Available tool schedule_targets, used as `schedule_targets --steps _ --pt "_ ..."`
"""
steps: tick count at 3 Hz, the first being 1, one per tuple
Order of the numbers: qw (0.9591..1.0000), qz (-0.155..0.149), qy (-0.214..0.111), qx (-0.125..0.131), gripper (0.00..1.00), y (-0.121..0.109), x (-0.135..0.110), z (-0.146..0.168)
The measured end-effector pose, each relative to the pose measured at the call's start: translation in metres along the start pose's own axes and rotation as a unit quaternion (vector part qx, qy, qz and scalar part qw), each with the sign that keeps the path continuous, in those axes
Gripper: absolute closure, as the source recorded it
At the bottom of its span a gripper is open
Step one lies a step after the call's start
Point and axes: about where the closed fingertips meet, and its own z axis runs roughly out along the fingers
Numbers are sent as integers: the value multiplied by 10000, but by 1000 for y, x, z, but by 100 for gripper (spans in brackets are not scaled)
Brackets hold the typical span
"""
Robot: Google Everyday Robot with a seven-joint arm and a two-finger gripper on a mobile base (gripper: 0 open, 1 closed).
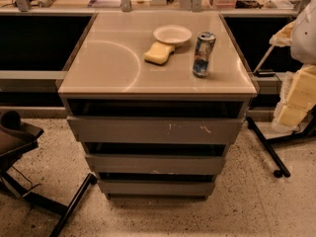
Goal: Open middle drawer
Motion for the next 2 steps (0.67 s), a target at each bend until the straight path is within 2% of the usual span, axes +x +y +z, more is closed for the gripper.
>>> schedule_targets --steps 1,2 --pt "10000 0 -1 0 0 0 0 0" --pt "9998 -83 -180 -77 0 3 2 16"
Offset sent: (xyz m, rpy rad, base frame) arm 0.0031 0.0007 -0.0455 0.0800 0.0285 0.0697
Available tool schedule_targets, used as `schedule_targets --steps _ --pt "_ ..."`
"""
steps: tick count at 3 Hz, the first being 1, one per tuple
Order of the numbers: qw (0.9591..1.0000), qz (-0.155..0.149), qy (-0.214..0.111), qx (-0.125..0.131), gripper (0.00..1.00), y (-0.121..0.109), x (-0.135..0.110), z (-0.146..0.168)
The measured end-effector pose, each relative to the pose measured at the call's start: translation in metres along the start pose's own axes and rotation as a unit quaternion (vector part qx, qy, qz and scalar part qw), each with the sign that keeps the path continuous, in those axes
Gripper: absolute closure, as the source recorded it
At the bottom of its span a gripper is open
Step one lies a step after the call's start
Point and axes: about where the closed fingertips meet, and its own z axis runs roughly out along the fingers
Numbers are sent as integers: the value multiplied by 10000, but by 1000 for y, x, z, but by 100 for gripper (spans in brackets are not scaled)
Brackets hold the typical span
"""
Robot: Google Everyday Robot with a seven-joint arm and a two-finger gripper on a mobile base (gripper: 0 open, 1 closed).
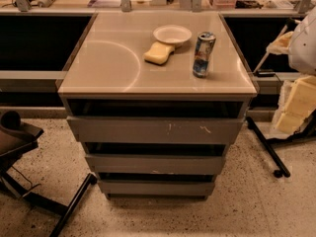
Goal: Open middle drawer
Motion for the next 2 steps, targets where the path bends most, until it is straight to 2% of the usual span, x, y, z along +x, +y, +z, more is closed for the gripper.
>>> schedule_targets --steps 1,2 --pt "9991 -172 -357 -130 0 20 1 44" --pt "9969 -243 -686 -289 0 54 3 110"
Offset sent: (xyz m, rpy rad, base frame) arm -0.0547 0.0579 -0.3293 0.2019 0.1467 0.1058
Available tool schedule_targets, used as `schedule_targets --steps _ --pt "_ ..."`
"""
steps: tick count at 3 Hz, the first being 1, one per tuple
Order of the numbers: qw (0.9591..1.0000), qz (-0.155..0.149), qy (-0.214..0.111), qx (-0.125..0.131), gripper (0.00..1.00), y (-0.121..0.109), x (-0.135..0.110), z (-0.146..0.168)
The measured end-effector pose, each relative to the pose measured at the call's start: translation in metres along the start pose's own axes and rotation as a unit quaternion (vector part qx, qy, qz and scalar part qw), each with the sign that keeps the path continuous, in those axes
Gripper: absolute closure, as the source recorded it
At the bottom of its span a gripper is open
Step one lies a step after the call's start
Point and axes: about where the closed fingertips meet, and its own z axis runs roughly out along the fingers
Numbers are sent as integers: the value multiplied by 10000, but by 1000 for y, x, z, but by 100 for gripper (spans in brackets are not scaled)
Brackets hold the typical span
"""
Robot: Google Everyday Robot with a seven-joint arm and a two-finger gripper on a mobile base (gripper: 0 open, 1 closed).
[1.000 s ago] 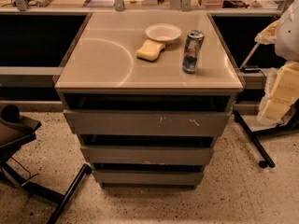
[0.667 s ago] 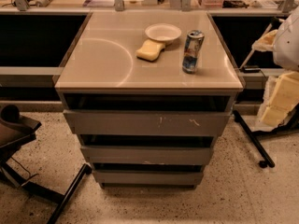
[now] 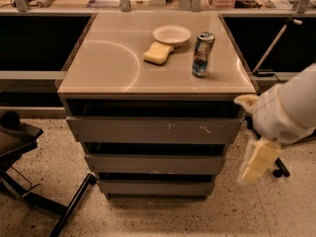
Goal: Open middle drawer
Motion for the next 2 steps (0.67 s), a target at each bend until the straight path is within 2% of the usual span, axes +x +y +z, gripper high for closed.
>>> schedule_targets --steps 1,2 --pt "9987 145 -263 -403 0 35 12 97" --pt "9915 480 -500 -1098 0 99 33 220"
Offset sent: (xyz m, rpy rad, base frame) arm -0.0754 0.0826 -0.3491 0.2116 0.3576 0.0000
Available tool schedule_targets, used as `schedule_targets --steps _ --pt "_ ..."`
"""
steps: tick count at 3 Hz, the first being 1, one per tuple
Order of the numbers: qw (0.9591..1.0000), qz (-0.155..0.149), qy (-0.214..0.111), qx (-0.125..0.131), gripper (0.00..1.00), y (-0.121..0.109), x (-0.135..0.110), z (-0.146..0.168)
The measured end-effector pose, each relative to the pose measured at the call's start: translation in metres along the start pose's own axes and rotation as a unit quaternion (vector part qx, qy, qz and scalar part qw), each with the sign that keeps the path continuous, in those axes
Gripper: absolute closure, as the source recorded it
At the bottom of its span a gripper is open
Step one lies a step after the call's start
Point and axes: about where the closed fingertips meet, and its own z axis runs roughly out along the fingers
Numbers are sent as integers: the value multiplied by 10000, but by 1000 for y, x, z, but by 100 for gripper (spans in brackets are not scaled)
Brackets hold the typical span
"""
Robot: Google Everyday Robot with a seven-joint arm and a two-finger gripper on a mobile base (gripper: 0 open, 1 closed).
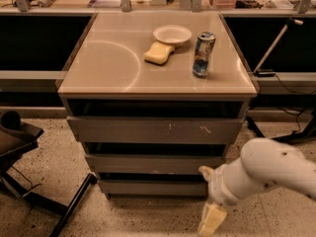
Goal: Open middle drawer
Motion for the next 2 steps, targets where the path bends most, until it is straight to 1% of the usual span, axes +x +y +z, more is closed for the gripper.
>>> schedule_targets --steps 1,2 --pt "9989 57 -355 -285 0 19 10 54" --pt "9986 88 -400 -334 0 20 12 62"
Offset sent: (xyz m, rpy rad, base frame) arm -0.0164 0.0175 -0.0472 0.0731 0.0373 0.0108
